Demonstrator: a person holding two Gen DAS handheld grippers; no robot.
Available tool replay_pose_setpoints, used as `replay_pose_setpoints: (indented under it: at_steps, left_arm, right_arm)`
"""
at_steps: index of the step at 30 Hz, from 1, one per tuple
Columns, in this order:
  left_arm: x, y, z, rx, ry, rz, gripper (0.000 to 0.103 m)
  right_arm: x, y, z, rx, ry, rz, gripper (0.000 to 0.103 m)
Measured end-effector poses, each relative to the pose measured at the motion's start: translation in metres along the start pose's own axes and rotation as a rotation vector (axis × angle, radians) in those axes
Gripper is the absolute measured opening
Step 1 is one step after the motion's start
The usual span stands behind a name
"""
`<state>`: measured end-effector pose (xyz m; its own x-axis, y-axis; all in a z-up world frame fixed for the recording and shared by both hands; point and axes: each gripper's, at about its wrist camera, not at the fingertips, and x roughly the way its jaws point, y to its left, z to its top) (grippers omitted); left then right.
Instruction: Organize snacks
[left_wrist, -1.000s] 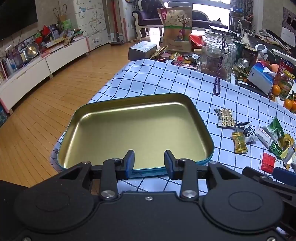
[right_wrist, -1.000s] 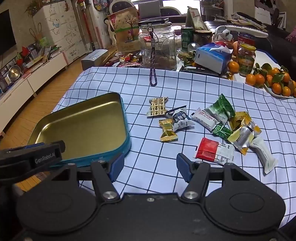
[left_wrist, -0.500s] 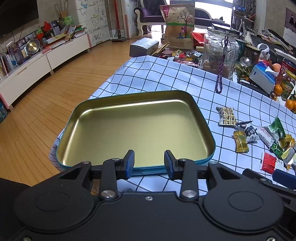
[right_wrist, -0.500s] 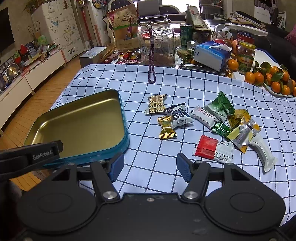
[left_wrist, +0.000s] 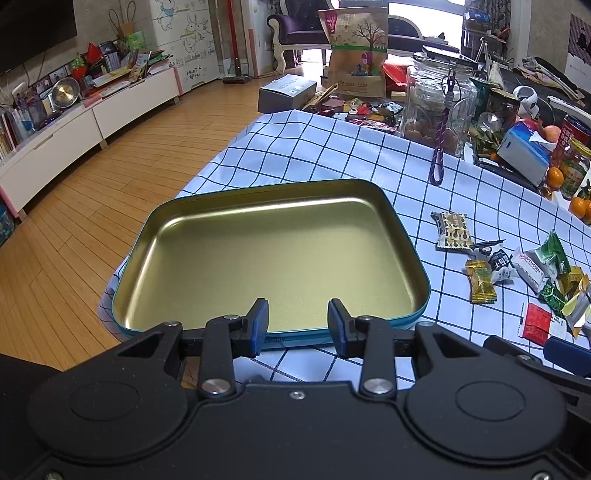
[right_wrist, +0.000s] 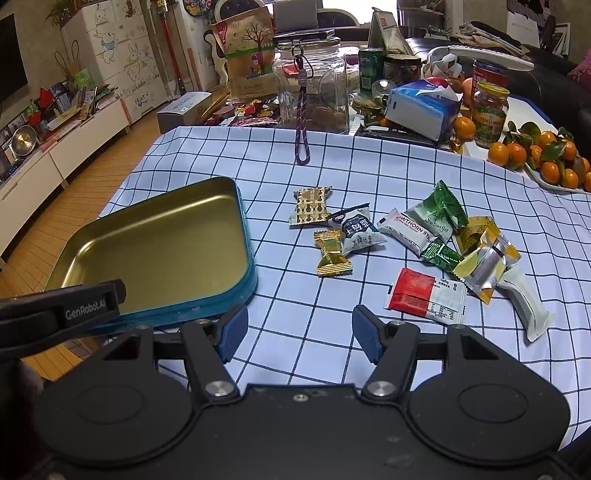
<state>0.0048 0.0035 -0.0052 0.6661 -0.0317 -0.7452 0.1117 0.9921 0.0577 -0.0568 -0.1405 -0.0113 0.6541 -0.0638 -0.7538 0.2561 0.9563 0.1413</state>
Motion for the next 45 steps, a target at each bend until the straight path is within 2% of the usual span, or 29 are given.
replay_pose_setpoints:
  at_steps: [45]
  left_arm:
    - [-0.0001, 0.0, -0.0001, -0.002, 0.0, -0.004, 0.046]
  right_arm:
    - [0.0032, 0.0022, -0.0023, -0.008, 0.003, -0.006, 0.065]
